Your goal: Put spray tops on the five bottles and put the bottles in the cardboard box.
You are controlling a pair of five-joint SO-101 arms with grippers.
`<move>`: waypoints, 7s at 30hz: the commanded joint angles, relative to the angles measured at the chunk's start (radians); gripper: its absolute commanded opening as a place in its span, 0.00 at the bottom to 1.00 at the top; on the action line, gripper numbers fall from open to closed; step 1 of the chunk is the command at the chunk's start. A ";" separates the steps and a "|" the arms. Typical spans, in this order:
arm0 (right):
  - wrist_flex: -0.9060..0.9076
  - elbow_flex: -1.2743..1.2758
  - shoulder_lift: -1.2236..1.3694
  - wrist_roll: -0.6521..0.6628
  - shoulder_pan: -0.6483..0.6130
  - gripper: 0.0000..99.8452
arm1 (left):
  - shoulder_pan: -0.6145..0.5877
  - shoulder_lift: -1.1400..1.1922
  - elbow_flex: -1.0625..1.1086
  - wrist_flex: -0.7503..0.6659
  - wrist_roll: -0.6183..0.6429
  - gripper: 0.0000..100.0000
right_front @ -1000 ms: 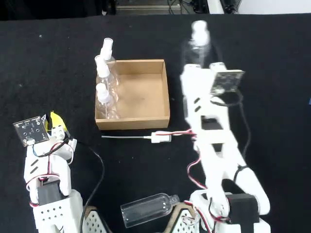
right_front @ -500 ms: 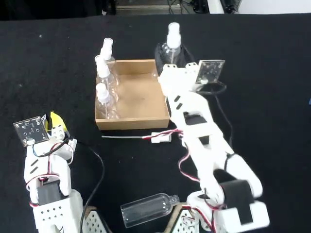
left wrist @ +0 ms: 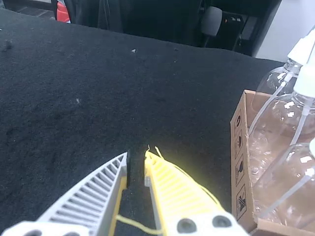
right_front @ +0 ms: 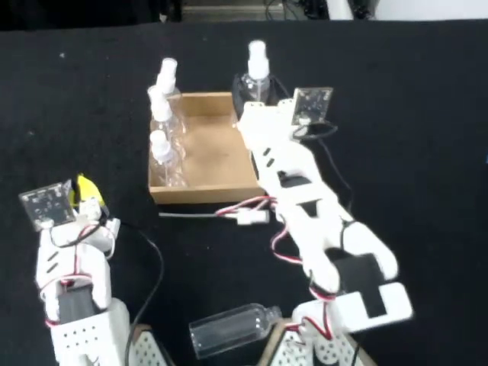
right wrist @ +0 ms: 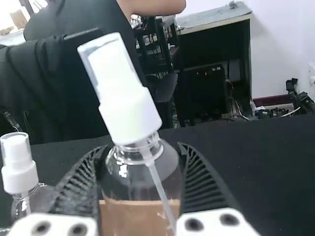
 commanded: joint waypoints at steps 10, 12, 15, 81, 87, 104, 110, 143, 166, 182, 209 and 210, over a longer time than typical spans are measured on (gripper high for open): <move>-0.101 -0.065 0.097 -0.006 -0.008 0.01 | -0.010 -0.009 0.024 0.003 -0.008 0.06; -0.143 -0.059 0.120 -0.006 -0.008 0.01 | -0.010 -0.009 0.024 0.003 -0.008 0.06; -0.245 -0.038 0.165 -0.006 -0.008 0.01 | -0.010 -0.009 0.024 0.003 -0.008 0.06; -0.470 -0.059 0.423 0.155 -0.107 0.30 | -0.010 -0.009 0.024 0.003 -0.008 0.06; -0.476 -0.042 0.417 0.155 -0.107 0.31 | -0.010 -0.009 0.024 0.003 -0.008 0.06; -0.600 0.159 0.269 0.153 -0.144 0.31 | -0.010 -0.009 0.024 0.003 -0.008 0.06; -0.600 0.262 0.157 0.153 -0.143 0.30 | -0.010 -0.009 0.024 0.003 -0.008 0.06; 0.311 0.530 -1.010 0.147 0.227 0.04 | -0.008 -0.009 0.024 0.037 -0.008 0.06; 1.786 0.008 -1.320 0.275 0.238 0.04 | -0.005 -0.009 -0.093 0.307 -0.189 0.06; 1.961 -0.203 -0.654 0.454 0.351 0.12 | -0.008 -0.006 -0.325 0.606 -0.365 0.17; 2.283 0.045 -0.918 1.257 -0.463 0.28 | -0.305 -0.008 -0.128 0.451 -0.135 0.17; 2.277 0.056 -0.917 1.235 -0.512 0.28 | -0.305 -0.008 -0.127 0.450 -0.133 0.17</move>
